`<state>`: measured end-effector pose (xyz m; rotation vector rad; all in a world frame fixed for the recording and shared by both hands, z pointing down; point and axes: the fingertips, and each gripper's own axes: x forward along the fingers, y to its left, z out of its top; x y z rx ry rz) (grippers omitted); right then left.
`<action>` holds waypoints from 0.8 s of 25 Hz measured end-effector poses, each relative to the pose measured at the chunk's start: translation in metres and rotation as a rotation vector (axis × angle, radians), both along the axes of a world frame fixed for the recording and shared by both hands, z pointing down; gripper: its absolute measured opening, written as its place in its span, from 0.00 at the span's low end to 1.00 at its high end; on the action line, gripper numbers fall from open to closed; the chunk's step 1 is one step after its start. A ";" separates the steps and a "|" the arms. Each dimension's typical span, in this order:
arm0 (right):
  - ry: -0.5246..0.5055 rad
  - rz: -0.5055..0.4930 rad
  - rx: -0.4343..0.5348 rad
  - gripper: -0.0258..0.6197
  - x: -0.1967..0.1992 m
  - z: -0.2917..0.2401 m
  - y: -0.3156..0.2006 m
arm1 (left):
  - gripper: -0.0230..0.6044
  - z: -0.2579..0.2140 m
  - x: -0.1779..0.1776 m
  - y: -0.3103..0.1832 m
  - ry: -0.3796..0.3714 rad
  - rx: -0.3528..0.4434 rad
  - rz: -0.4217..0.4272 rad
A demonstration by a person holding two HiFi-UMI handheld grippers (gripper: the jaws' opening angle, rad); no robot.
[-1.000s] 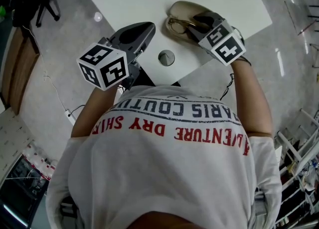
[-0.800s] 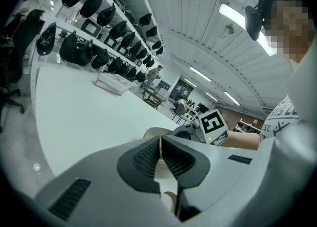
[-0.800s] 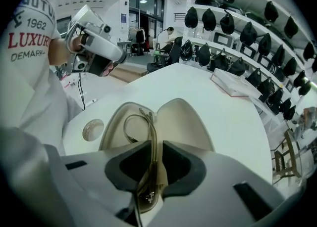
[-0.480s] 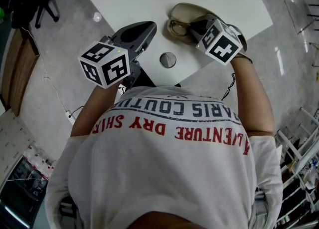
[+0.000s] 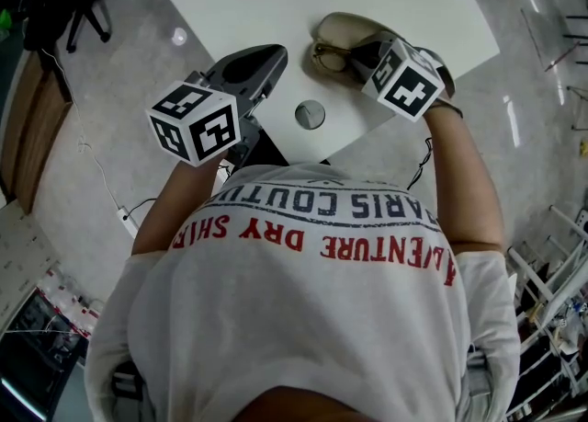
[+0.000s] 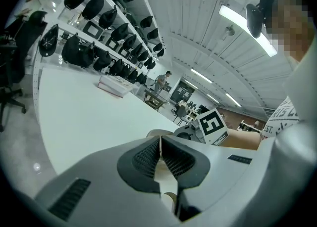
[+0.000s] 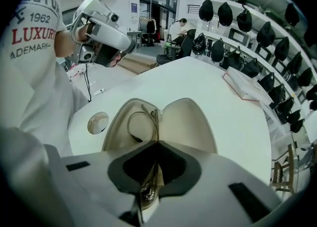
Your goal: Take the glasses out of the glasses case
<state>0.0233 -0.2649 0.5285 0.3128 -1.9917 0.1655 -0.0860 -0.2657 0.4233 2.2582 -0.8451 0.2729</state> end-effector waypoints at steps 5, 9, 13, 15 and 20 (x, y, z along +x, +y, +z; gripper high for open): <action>0.014 -0.012 0.054 0.09 0.001 -0.008 -0.002 | 0.09 -0.005 -0.004 0.006 0.002 0.016 -0.023; 0.001 0.028 0.117 0.09 0.004 -0.021 -0.010 | 0.09 -0.011 -0.006 0.011 0.009 0.031 -0.039; -0.026 0.081 0.192 0.09 0.007 -0.044 -0.019 | 0.09 -0.019 -0.006 0.017 0.017 0.053 -0.047; -0.046 0.105 0.227 0.09 0.010 -0.059 -0.019 | 0.09 -0.025 -0.005 0.022 0.020 0.067 -0.050; -0.146 0.192 0.292 0.09 0.013 -0.101 -0.013 | 0.09 -0.040 -0.001 0.030 0.029 0.103 -0.052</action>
